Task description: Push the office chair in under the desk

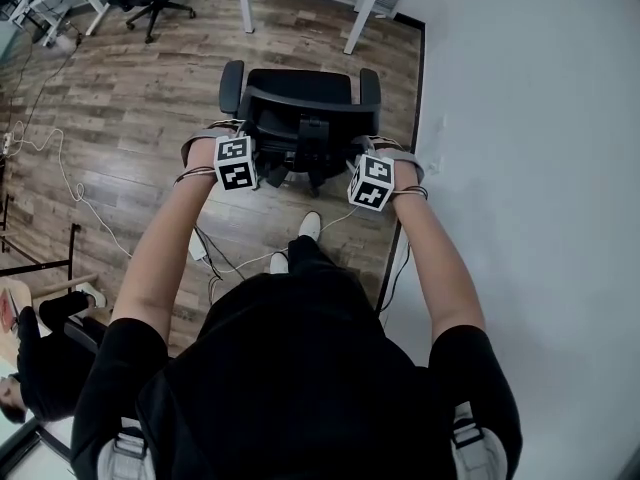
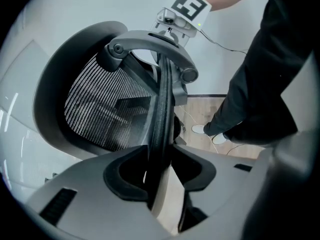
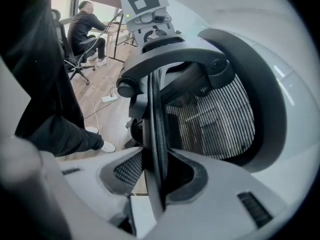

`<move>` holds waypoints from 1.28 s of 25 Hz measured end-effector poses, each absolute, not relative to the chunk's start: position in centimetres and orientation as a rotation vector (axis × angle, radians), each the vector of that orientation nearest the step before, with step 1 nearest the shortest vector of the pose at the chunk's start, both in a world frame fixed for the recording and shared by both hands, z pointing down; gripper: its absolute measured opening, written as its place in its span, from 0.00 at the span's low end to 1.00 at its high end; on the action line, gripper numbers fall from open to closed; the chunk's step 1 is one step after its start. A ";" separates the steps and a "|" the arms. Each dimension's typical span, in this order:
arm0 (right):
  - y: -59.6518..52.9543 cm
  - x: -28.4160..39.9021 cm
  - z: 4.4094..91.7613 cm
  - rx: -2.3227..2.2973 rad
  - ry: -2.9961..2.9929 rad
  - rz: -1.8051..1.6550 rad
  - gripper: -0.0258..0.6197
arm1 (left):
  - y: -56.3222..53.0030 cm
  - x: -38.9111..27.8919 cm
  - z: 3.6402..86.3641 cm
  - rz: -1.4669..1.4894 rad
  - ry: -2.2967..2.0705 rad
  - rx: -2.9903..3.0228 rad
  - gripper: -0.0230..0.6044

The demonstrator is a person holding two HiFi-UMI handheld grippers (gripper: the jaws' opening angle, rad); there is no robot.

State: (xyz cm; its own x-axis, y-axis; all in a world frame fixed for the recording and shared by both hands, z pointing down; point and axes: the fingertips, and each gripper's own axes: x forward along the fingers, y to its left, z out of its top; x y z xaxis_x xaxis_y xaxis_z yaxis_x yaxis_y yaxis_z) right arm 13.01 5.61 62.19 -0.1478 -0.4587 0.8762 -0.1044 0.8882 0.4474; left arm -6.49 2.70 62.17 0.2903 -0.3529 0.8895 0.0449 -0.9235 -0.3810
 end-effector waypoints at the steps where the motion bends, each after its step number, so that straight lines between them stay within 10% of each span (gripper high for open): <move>1: 5.1 13.0 62.2 0.430 -1.706 -0.317 0.24 | 2.3 -6.5 62.2 -1.666 0.279 -2.231 0.26; 32: -12.7 17.8 62.5 0.413 -1.721 -0.395 0.25 | -14.1 -1.9 62.6 -1.740 0.407 -2.251 0.26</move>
